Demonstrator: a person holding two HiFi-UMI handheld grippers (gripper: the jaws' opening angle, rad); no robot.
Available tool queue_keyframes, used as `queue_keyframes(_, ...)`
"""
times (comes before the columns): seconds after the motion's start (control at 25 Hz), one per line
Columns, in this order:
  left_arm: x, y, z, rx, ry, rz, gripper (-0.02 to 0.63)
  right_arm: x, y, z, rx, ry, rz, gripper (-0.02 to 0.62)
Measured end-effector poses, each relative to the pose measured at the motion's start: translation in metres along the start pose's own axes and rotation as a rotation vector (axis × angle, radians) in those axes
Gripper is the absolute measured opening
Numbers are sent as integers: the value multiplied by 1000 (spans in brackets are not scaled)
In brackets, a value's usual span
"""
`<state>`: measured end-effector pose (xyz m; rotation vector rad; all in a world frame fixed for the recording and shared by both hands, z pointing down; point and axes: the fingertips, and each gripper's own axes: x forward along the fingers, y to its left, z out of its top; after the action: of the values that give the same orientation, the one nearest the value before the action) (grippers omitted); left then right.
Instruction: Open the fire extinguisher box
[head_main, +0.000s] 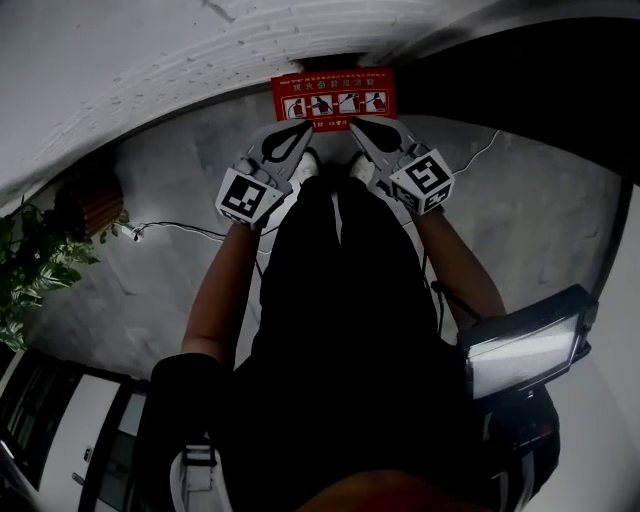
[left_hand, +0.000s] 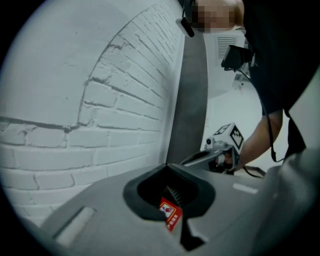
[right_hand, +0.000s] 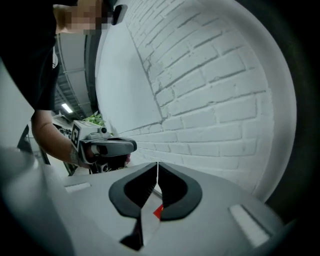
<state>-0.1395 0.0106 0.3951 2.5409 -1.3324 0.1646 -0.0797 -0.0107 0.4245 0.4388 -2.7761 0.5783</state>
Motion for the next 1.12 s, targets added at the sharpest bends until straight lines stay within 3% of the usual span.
queue_keyframes(0.24,34,-3,-54,-47,59,1,3,15,-29,-77,172,59,-64,12)
queue_keyframes(0.6,71,-22,-150,-93,182,-58,3,21,-72,-177,405,57,-184,12)
queue_keyframes(1.0,96,-30,-236,-115,308,-94,3,20,-100,-258,586,54,-286,14)
queue_keyframes(1.12,104,-34,-250,-111,329,-108,3,17,-110,-276,678,37,-322,45)
